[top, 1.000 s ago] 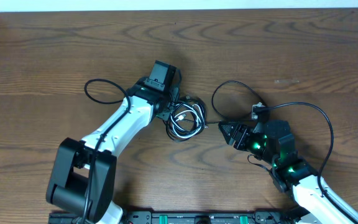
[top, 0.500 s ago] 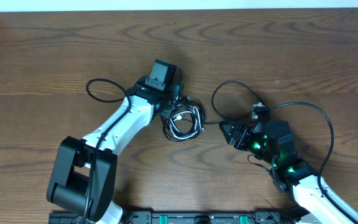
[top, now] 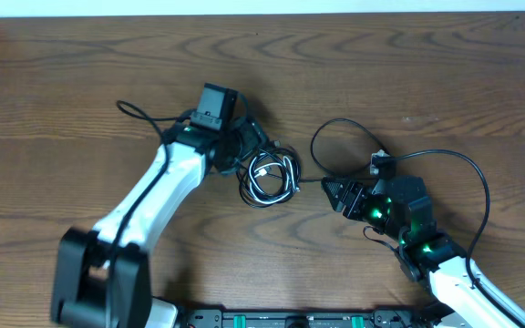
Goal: Untangle cables
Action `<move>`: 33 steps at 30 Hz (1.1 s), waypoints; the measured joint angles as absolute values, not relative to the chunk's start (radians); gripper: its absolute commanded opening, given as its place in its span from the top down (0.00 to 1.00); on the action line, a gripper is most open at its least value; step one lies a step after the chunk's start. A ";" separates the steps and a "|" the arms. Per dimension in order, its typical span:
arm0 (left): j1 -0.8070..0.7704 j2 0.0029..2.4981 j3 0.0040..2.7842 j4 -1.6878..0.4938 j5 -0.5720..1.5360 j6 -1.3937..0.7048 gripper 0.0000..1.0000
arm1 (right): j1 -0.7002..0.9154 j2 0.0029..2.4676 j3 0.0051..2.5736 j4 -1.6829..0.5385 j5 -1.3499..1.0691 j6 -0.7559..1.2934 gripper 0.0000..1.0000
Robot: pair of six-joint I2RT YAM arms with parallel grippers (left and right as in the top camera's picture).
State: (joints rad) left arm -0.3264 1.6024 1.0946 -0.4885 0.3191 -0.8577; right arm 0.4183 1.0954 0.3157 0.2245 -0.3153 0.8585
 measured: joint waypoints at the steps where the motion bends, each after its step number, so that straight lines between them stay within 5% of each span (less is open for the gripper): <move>1: -0.326 1.567 1.095 -0.521 0.315 -0.807 0.21 | 0.418 1.095 0.316 0.224 -0.315 0.858 0.39; 13: -0.327 1.366 1.094 -0.859 0.008 -0.653 0.23 | 0.419 1.095 0.315 0.218 -0.302 0.858 0.38; 33: -0.400 1.659 1.030 -0.720 0.133 -0.756 0.30 | 0.419 1.095 0.315 0.169 -0.295 0.858 0.36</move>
